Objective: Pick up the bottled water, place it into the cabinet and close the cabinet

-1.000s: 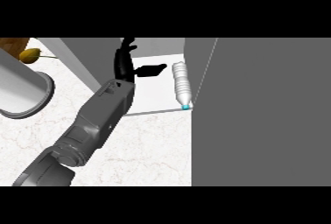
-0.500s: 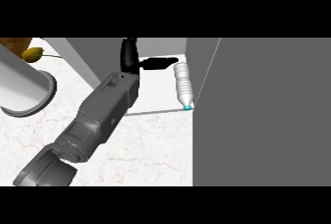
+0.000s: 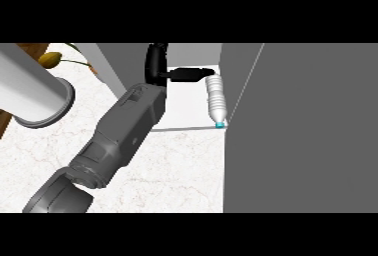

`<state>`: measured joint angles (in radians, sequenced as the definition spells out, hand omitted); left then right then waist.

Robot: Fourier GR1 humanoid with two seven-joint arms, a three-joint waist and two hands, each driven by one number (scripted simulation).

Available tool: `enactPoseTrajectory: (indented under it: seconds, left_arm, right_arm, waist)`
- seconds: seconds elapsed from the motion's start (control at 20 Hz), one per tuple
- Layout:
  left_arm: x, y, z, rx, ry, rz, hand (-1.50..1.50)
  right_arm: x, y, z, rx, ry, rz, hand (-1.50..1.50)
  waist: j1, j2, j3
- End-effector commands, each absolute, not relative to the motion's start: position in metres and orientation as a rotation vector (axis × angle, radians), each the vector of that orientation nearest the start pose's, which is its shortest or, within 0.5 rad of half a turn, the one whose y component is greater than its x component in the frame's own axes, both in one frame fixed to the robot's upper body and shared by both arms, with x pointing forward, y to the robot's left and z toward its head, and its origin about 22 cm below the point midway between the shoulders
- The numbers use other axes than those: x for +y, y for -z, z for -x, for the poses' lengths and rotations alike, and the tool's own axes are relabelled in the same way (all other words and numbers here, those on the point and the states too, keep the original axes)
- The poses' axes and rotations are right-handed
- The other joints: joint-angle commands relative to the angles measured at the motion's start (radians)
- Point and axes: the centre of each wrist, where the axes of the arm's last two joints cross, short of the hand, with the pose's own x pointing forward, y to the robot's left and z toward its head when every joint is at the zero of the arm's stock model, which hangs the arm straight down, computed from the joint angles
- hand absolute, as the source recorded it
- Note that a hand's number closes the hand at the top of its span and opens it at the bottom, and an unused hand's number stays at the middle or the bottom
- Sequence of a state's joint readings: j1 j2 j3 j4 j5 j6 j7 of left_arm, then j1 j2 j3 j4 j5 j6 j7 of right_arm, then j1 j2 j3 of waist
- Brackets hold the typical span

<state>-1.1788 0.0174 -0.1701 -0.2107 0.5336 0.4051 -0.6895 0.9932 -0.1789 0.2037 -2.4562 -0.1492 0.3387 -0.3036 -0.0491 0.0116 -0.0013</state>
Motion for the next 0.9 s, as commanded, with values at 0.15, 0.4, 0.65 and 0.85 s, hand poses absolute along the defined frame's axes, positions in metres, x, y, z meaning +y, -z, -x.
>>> enactPoseTrajectory:
  seconds: [0.15, 0.4, 0.65, 0.85]
  left_arm:
    - [0.088, -0.032, -0.42, -1.91, -0.017, 0.029, -1.5]
    - [0.083, -0.022, -0.401, -1.894, -0.038, 0.088, -1.5]
    - [0.074, -0.016, -0.377, -1.881, -0.045, 0.297, -1.5]
    - [0.069, -0.012, -0.351, -1.887, -0.064, 0.407, -1.5]
  right_arm:
    - [-0.24, -0.123, -0.028, -1.842, -0.092, -0.233, -1.5]
    - [-0.239, -0.108, -0.036, -1.821, -0.096, -0.22, -1.5]
    - [-0.233, -0.119, -0.033, -1.843, -0.076, -0.229, -1.5]
    - [-0.228, -0.117, -0.03, -1.835, -0.091, -0.221, -1.5]
  waist:
    - [0.03, -0.018, 0.001]
    - [0.04, -0.02, 0.001]
    - [0.045, -0.02, 0.001]
    - [0.047, -0.022, 0.0]
